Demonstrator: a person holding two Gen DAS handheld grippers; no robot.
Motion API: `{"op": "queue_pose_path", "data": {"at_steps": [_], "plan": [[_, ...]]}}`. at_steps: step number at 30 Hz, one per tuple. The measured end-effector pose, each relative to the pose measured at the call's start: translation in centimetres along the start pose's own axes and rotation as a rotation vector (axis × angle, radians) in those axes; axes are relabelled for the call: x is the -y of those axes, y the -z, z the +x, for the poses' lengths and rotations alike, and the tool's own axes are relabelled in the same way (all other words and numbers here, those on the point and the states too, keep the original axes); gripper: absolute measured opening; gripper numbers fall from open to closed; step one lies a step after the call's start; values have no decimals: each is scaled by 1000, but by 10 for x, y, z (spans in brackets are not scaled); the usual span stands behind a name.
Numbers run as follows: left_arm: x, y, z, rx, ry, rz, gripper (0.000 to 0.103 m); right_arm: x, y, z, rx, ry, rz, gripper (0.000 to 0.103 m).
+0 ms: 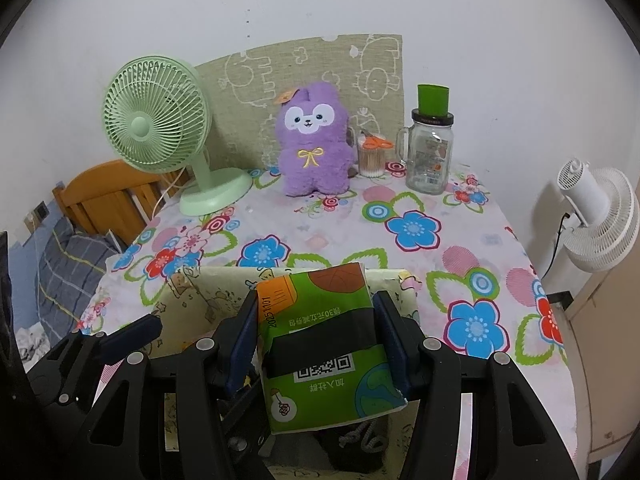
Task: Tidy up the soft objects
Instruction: 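Lower the green pack into the box and open the right tool while the left tool releases the yellow pack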
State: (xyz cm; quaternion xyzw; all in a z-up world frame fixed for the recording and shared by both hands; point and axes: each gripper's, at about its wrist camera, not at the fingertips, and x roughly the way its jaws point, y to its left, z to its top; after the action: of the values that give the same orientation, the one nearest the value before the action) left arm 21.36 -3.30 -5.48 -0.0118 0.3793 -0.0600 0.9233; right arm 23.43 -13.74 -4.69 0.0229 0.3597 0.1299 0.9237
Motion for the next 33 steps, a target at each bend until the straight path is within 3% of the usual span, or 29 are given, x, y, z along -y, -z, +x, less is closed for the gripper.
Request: {"op": "queue_pose_path", "data": {"at_steps": [19,23,33], "plan": [[-16,-2,9,-28,-74,16,99,-20,-3,26,-28,-45,-42,60],[-19,-1,13,-41,-94,12,99,-21,-2,31,-52,-76,-40,73],[-15,1,12,-39,-110,37,99,-17,3,28,-58,-69,-25,80]]}}
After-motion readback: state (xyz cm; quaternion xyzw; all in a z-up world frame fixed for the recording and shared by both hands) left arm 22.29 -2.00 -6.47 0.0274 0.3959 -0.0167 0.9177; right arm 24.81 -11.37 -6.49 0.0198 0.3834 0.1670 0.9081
